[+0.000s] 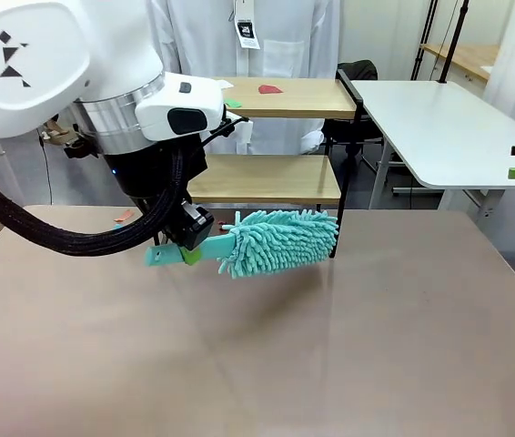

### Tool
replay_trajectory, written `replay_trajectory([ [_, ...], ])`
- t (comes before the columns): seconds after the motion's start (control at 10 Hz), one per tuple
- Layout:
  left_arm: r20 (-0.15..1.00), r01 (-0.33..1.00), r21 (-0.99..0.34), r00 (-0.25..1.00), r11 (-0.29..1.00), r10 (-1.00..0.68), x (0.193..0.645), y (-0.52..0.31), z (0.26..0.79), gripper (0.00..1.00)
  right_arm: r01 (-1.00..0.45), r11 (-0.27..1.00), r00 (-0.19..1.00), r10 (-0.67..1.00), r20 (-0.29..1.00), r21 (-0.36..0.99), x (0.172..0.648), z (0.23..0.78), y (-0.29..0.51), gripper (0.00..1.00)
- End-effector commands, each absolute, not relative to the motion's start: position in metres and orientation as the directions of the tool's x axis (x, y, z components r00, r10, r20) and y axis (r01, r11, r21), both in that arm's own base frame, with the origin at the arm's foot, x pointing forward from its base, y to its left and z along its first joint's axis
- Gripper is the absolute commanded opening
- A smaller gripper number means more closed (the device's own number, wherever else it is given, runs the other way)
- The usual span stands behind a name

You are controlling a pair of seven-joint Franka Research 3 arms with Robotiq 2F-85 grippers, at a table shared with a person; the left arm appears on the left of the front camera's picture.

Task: Clean the shelf.
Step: Clean the specific section of the Shelf indicated by the human with the Duster.

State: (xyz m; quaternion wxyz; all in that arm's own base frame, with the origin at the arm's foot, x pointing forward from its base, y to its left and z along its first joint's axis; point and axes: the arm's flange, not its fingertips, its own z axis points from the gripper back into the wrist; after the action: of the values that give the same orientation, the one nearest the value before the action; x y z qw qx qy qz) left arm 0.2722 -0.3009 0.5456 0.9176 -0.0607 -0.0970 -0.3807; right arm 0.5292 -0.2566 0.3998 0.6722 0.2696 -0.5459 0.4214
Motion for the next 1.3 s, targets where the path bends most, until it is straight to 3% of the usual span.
replay_trajectory([
  [0.0, 0.251, 0.649, -0.001, 0.736, 0.761, -0.628, 0.27, -0.304, 0.552, 0.13, -0.854, 0.513, 0.07, 0.283, 0.957, -0.089, 0.53, 0.406, -0.252, 1.0],
  [0.5, 0.247, 0.47, -0.013, 0.857, 0.883, -0.452, 0.271, -0.373, 0.498, 0.13, -0.854, 0.513, 0.07, 0.283, 0.957, -0.089, 0.53, 0.406, -0.252, 1.0],
  [0.7, 0.293, 0.373, -0.013, 0.888, 0.928, -0.353, 0.275, -0.396, 0.476, 0.13, -0.854, 0.513, 0.07, 0.283, 0.957, -0.089, 0.53, 0.406, -0.252, 1.0],
  [0.9, 0.341, 0.323, -0.122, 0.902, 0.939, -0.266, 0.286, -0.418, 0.449, 0.13, -0.854, 0.513, 0.07, 0.283, 0.957, -0.089, 0.53, 0.406, -0.252, 1.0],
  [1.2, 0.442, 0.227, -0.12, 0.884, 0.966, -0.153, 0.299, -0.446, 0.424, 0.13, -0.854, 0.513, 0.07, 0.283, 0.957, -0.089, 0.53, 0.406, -0.252, 1.0],
])
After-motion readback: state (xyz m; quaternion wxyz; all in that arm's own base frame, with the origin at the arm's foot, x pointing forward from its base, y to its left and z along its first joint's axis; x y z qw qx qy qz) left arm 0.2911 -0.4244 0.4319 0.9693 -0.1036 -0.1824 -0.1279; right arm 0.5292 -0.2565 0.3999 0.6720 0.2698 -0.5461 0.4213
